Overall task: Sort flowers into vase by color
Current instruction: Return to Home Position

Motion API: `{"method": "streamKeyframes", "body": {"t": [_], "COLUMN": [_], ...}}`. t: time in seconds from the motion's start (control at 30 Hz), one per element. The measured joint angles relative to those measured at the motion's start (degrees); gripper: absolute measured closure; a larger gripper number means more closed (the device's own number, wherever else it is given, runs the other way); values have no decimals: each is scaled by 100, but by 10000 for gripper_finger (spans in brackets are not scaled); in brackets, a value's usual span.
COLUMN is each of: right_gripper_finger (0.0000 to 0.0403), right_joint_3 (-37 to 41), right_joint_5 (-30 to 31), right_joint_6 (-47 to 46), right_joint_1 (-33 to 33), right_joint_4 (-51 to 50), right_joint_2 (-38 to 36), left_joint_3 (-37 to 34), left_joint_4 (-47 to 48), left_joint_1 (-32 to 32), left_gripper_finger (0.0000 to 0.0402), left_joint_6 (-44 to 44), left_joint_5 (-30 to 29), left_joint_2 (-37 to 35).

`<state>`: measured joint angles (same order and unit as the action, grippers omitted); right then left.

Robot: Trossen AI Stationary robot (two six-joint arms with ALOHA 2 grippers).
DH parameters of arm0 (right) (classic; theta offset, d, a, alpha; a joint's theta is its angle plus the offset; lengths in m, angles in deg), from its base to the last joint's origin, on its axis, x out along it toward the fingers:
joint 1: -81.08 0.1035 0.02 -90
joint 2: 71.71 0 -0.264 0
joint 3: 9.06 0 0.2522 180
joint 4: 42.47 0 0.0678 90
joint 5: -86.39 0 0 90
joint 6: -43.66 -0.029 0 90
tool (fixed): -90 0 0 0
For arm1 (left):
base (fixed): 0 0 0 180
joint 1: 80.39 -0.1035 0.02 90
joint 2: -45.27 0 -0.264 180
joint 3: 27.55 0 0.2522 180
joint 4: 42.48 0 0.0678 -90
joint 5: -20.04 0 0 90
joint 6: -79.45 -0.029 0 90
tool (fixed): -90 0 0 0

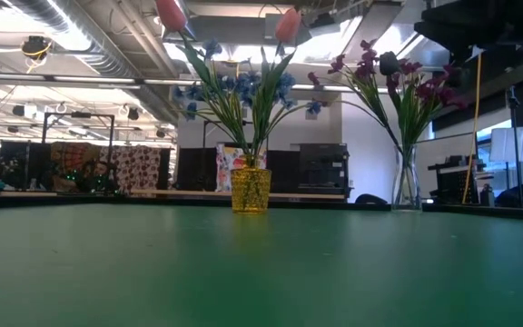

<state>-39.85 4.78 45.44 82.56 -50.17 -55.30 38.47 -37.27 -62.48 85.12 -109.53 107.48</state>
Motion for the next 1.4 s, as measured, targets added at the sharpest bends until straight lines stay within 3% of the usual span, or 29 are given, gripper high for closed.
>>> {"method": "streamKeyframes", "body": {"t": [0.3, 0.43, 0.63, 0.77, 0.97, 1.2, 1.4], "right_gripper_finger": [396, 385, 399, 398, 401, 402, 402], "right_joint_3": [-1, -7, 85, 638, 1427, 1526, 1104], "right_joint_5": [150, 504, -132, -155, -187, -198, -252], "right_joint_6": [9, 10, 53, 133, -8, 27, 153], "right_joint_1": [0, 0, 4, 4, 0, 0, 0], "right_joint_4": [-326, -634, -511, -6, 707, 124, -531], "right_joint_2": [0, -17, -137, -419, -960, -1621, -1628], "left_joint_3": [-1334, -1567, -1954, -2476, -3329, -3880, -4009], "left_joint_4": [-1192, -1160, -1175, -1346, -1897, -1949, -1676], "left_joint_1": [14, 154, 435, 577, 675, 702, 826], "left_gripper_finger": [400, 400, 400, 400, 400, 401, 401], "left_joint_6": [280, 385, 433, 606, 833, 895, 569], "left_joint_5": [160, 158, -47, -332, -284, -276, -269], "left_joint_2": [-79, -80, -395, -839, -1447, -2074, -2781]}}
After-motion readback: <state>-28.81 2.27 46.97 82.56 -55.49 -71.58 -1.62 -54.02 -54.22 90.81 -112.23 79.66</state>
